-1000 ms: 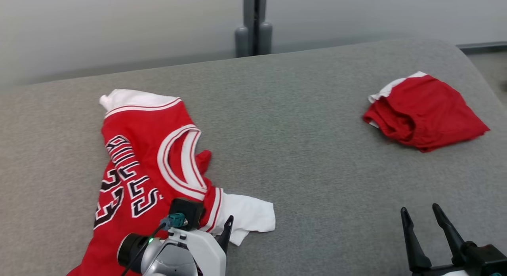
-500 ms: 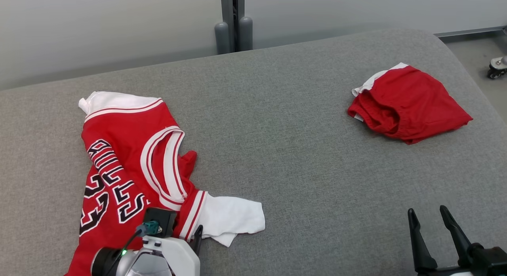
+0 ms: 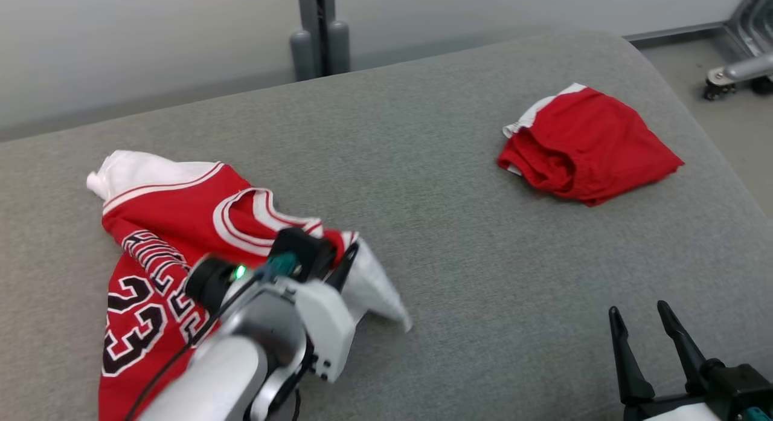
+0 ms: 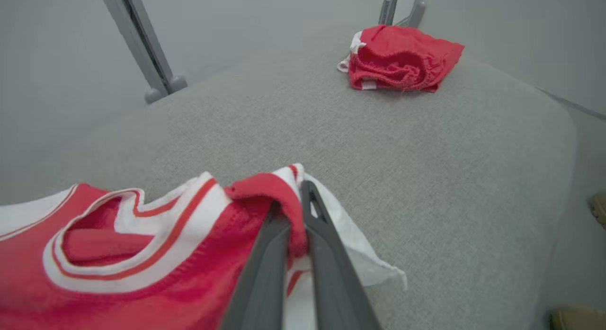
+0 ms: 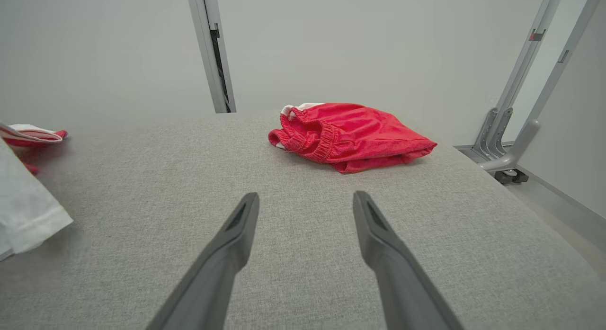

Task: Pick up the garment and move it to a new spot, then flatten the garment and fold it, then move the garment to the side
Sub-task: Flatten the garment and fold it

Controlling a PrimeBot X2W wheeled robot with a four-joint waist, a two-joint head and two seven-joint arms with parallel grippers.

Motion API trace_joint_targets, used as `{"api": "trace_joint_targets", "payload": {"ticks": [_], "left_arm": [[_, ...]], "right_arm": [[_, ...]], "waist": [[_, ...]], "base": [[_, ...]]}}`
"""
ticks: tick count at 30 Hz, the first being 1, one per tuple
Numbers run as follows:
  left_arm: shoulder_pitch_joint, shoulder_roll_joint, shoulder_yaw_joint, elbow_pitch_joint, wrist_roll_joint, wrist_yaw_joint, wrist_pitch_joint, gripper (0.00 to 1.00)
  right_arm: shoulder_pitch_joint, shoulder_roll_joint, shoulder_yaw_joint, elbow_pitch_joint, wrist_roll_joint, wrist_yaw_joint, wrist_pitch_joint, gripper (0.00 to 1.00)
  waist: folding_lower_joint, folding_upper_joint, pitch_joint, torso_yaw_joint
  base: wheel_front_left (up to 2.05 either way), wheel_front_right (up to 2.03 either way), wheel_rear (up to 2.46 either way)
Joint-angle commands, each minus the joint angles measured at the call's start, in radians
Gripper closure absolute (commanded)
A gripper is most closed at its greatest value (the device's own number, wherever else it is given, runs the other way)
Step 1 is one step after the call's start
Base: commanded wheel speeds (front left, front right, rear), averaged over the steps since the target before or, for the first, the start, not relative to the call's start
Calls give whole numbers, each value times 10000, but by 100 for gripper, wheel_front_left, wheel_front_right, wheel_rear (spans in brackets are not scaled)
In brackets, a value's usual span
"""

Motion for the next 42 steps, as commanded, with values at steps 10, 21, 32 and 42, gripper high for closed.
{"api": "trace_joint_targets", "payload": {"ticks": [10,21,32,42], "left_arm": [[-3707,-885,-1281,3169,-236,-2478,673,100],[-5666,-1330,-2237,7150,26,-2635,-2051,96],[-6263,-2069,-2148,10273,144,-2246,-4529,29],[-5157,-2425,-1492,10055,-1198,-1867,-5494,0]], "right_arm": [[-642,-65,517,161,549,-2,-44,0],[-630,-66,731,228,810,-2,-45,0],[-831,-68,819,259,509,-2,-45,0],[-399,-71,327,222,374,-2,-45,0]], "waist": [[0,0,1026,-1980],[0,0,1544,-2655],[0,0,1242,-1827],[0,0,745,-993]], "base": [[0,0,0],[0,0,0],[0,0,0],[0,0,0]]}}
